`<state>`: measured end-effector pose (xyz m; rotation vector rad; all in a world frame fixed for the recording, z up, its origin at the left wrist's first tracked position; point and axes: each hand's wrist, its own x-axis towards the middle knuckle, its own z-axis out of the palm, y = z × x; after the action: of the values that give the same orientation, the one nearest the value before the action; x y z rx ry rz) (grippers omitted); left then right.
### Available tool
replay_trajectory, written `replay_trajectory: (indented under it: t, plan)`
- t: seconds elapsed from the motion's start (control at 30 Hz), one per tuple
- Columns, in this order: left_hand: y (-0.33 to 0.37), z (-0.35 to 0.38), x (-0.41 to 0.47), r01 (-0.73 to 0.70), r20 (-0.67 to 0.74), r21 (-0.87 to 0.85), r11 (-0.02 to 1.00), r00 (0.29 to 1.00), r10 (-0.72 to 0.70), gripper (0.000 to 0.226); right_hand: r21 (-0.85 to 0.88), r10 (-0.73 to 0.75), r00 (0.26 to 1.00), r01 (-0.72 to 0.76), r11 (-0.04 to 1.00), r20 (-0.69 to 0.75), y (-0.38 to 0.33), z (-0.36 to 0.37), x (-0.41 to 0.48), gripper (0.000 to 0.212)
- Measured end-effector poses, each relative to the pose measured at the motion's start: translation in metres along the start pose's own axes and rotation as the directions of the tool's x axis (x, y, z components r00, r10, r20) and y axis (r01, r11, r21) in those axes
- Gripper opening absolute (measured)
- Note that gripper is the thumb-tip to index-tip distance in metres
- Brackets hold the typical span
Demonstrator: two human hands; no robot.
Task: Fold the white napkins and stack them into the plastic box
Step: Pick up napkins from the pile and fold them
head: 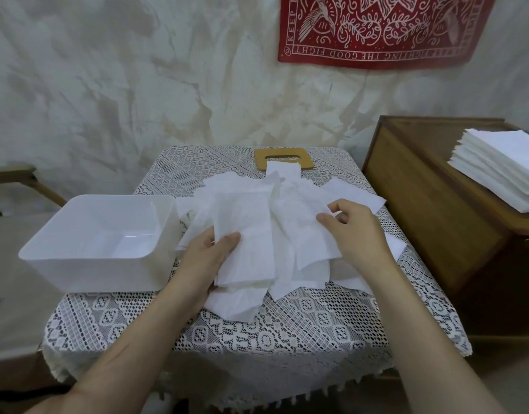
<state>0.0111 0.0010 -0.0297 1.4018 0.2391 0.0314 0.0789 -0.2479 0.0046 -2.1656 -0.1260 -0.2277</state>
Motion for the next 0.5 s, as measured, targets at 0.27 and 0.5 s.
replay_trajectory:
  t: [0.27,0.5]
  plan:
    - [0.003,0.001,-0.003,-0.004,-0.044,0.005,1.000,0.999,0.004,0.018,0.447,0.077,0.995,-0.098,0.889,0.066,-0.015,0.007,-0.006,0.027]
    - [0.004,0.002,-0.004,0.014,-0.082,0.024,1.000,0.997,-0.012,0.018,-0.095,0.119,0.977,-0.103,0.990,0.176,-0.008,0.012,-0.009,0.041]
